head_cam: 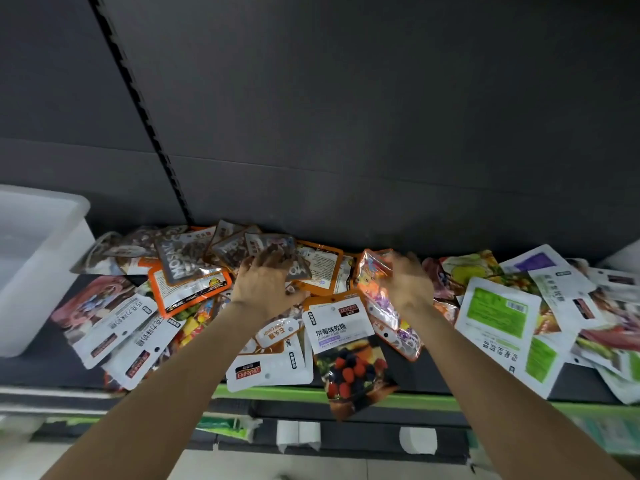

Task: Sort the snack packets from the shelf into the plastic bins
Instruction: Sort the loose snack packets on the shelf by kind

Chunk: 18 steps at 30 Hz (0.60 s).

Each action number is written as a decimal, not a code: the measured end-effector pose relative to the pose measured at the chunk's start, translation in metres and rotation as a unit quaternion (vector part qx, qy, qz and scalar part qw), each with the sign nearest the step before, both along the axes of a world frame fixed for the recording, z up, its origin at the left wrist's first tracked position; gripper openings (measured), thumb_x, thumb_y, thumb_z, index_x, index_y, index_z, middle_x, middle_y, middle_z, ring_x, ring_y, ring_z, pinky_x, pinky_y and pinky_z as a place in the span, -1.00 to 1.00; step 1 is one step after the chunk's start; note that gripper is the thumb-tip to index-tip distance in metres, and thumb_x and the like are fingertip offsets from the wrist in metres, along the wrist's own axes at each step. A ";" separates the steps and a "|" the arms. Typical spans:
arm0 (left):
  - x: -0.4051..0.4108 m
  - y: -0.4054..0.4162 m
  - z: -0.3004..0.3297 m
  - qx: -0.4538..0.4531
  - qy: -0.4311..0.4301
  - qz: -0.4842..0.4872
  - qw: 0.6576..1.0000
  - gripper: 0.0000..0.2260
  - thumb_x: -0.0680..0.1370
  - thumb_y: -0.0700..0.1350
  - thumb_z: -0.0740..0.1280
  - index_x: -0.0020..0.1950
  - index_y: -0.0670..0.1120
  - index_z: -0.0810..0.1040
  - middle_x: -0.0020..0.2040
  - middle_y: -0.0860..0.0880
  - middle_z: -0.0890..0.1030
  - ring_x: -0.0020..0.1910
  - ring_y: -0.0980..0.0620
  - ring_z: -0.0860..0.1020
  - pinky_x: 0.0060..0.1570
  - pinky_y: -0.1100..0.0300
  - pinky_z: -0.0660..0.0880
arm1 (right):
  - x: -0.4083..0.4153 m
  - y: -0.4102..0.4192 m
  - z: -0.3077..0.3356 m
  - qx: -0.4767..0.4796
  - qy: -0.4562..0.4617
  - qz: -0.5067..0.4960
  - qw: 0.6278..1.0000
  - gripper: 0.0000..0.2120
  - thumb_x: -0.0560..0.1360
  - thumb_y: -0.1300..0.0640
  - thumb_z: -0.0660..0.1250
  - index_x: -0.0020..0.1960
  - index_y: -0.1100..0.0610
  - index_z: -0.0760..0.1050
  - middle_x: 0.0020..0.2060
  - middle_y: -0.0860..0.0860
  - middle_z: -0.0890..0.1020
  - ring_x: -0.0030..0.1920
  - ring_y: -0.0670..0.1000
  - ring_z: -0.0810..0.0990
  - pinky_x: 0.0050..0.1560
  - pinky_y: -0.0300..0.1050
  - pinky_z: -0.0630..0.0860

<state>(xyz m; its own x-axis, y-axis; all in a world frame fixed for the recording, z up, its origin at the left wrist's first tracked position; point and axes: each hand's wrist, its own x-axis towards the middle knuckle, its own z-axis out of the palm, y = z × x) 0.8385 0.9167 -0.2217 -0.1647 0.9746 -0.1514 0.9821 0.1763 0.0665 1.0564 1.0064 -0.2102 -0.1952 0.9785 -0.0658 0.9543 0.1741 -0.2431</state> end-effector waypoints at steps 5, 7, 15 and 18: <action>-0.013 -0.002 0.005 -0.001 -0.079 0.021 0.997 -0.56 0.56 0.24 0.14 0.37 0.08 0.41 0.34 -0.02 0.45 0.40 -0.07 0.30 0.43 -0.06 0.15 | -0.027 -0.002 0.035 0.083 0.066 0.019 0.994 -0.85 0.59 0.08 0.21 0.10 0.10 0.50 0.07 0.06 0.48 0.00 0.09 0.56 -0.21 -0.16 0.33; -0.017 -0.006 0.011 0.000 -0.170 0.043 0.984 -0.55 0.58 0.16 0.17 0.44 0.05 0.29 0.19 -0.09 0.54 0.23 -0.08 0.47 0.36 -0.02 0.29 | -0.039 -0.002 0.039 0.088 0.154 0.011 0.984 -0.84 0.59 0.10 0.22 0.10 0.13 0.48 0.07 0.08 0.49 0.01 0.09 0.55 -0.23 -0.19 0.32; 0.012 -0.009 0.012 0.110 -0.126 -0.066 0.984 -0.45 0.62 0.06 0.11 0.54 0.12 -0.09 0.56 0.08 -0.11 0.53 0.01 0.01 0.47 0.02 -0.04 | -0.036 -0.013 0.000 -0.183 0.202 0.037 0.961 -0.54 0.57 0.06 0.27 0.42 0.09 0.25 0.27 0.07 0.49 0.25 0.09 0.49 0.05 -0.16 0.39; 0.023 0.000 0.001 0.041 -0.044 -0.131 0.989 -0.43 0.61 0.15 0.09 0.54 0.15 -0.11 0.57 0.06 -0.07 0.54 0.02 -0.11 0.48 -0.01 -0.13 | -0.014 -0.022 -0.020 -0.181 0.159 0.073 0.968 -0.44 0.52 0.11 0.35 0.46 0.09 0.26 0.30 0.09 0.48 0.31 0.10 0.44 0.21 -0.14 0.37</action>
